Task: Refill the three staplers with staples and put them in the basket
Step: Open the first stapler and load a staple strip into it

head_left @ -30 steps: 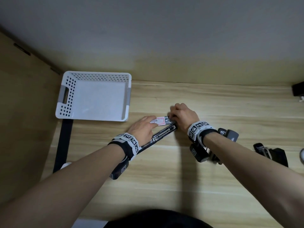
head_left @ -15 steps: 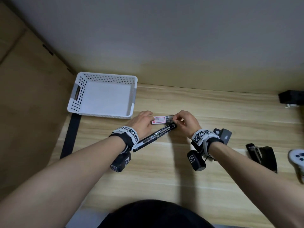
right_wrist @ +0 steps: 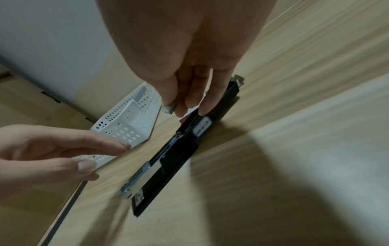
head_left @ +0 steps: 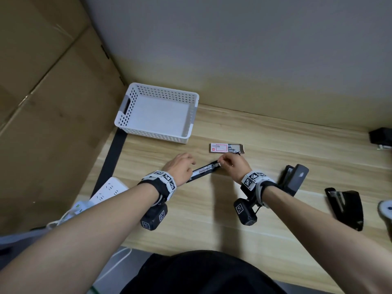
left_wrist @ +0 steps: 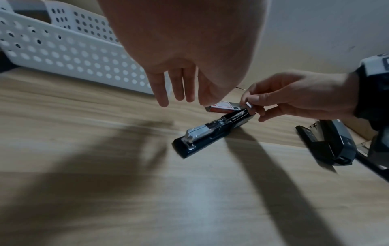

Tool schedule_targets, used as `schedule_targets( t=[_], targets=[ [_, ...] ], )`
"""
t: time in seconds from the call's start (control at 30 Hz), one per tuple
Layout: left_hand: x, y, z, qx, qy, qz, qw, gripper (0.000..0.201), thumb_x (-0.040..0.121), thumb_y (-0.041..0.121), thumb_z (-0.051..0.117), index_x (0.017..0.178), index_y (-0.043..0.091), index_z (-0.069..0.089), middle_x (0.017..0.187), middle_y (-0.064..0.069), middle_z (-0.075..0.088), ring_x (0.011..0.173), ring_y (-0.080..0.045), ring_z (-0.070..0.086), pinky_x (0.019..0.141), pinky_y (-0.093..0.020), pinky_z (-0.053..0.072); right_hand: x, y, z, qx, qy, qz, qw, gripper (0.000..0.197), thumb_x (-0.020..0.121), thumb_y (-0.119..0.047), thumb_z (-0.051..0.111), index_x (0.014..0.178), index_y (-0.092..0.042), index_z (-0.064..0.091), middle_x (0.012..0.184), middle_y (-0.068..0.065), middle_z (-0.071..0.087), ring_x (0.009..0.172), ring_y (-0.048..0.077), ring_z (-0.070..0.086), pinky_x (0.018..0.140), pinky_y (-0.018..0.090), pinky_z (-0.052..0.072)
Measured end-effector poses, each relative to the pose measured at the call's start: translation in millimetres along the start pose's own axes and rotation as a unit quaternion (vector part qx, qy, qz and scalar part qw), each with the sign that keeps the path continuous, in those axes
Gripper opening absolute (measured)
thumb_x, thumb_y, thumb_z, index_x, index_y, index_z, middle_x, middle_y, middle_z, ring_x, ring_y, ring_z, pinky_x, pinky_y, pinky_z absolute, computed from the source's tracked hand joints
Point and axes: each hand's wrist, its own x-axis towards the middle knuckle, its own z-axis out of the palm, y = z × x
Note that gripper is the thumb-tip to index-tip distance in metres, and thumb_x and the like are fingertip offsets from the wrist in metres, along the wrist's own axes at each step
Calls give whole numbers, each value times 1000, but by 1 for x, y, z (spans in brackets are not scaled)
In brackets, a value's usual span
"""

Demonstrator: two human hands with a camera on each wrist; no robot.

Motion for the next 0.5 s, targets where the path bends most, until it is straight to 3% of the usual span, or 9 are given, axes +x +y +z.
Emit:
schedule_targets(
  t=[0.13, 0.3, 0.4, 0.5],
  targets=[
    [-11, -6, 13, -12, 2, -22, 1000, 36, 92, 13, 48, 126, 18, 60, 131, 2, 51, 124, -19, 45, 99, -36, 42, 5, -5, 16, 3, -11, 13, 1000, 8, 90, -15, 63, 89, -13, 71, 81, 0, 68, 77, 17, 60, 76, 32, 48],
    [-17, -7, 24, -38, 30, -23, 999, 30, 91, 15, 51, 118, 23, 63, 119, 4, 56, 114, -18, 50, 91, -38, 46, 10, -8, 29, 9, -42, -2, 999, 14, 86, -9, 66, 88, -20, 74, 68, -15, 63, 65, 10, 57, 71, 36, 53],
    [-19, -10, 27, -51, 32, -20, 998, 28, 90, 14, 50, 113, 23, 64, 116, 2, 56, 110, -20, 51, 89, -40, 47, 11, -7, 33, 21, -48, 19, 998, 11, 85, -11, 69, 93, -16, 76, 70, -6, 67, 66, 16, 61, 75, 44, 57],
    [-21, -14, 27, -55, 32, -20, 998, 26, 89, 14, 50, 109, 21, 66, 113, 0, 57, 107, -22, 52, 88, -42, 47, 12, -7, 32, 17, -44, 20, 999, 13, 83, -11, 71, 95, -14, 76, 78, 3, 72, 74, 23, 68, 80, 46, 57]
  ],
)
